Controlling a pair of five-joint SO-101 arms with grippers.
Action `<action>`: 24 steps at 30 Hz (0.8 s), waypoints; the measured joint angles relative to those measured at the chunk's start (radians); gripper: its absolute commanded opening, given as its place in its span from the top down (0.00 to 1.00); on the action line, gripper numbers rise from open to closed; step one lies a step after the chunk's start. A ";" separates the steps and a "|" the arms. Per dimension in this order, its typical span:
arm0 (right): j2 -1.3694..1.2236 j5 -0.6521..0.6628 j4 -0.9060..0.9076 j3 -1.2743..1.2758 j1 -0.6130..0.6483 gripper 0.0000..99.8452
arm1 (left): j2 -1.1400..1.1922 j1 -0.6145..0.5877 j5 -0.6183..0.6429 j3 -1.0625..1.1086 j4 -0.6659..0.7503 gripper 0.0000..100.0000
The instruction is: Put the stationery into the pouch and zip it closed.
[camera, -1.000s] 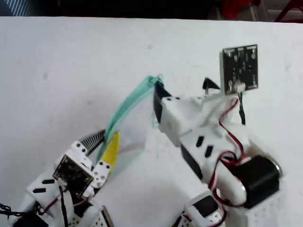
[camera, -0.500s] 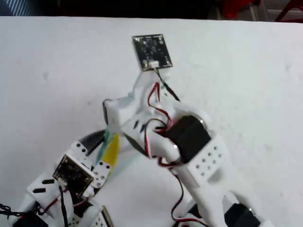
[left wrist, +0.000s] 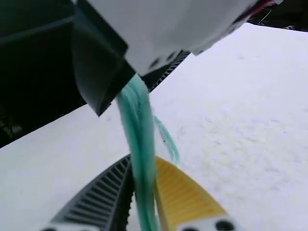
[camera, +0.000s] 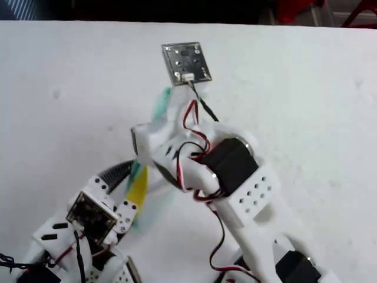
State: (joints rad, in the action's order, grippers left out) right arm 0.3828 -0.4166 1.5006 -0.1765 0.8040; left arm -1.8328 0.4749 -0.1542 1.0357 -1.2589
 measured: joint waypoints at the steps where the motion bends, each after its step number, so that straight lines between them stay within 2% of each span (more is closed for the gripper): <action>1: -0.009 0.011 0.000 -0.003 0.000 0.99 | 0.000 0.000 0.000 0.000 0.000 0.97; 3: -0.031 0.044 0.000 -0.011 -0.011 0.98 | 0.000 -0.002 0.000 0.000 0.000 0.93; 7: -0.064 0.101 0.000 -0.023 -0.038 0.98 | 0.000 -0.003 0.000 0.000 -0.002 0.72; 8: -0.066 0.109 0.000 -0.023 -0.049 0.98 | 0.000 -0.003 0.000 0.000 -0.002 0.70; 11: -0.084 0.120 -0.002 -0.058 -0.097 0.98 | 0.000 -0.006 0.081 0.000 -0.029 0.69; 14: -0.087 0.133 0.002 -0.112 -0.144 0.98 | 0.002 -0.081 0.170 -0.005 -0.046 0.69; 19: -0.089 0.226 0.002 -0.239 -0.152 0.98 | 0.000 -0.224 0.196 -0.029 -0.049 0.69; 24: -0.092 0.287 -0.081 -0.267 -0.152 0.98 | 0.000 -0.384 0.198 -0.029 -0.044 0.69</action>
State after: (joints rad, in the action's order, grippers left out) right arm 0.2908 -0.1297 1.4193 -0.4434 0.6521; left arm -1.8328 0.0913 0.0437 1.0065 -1.3034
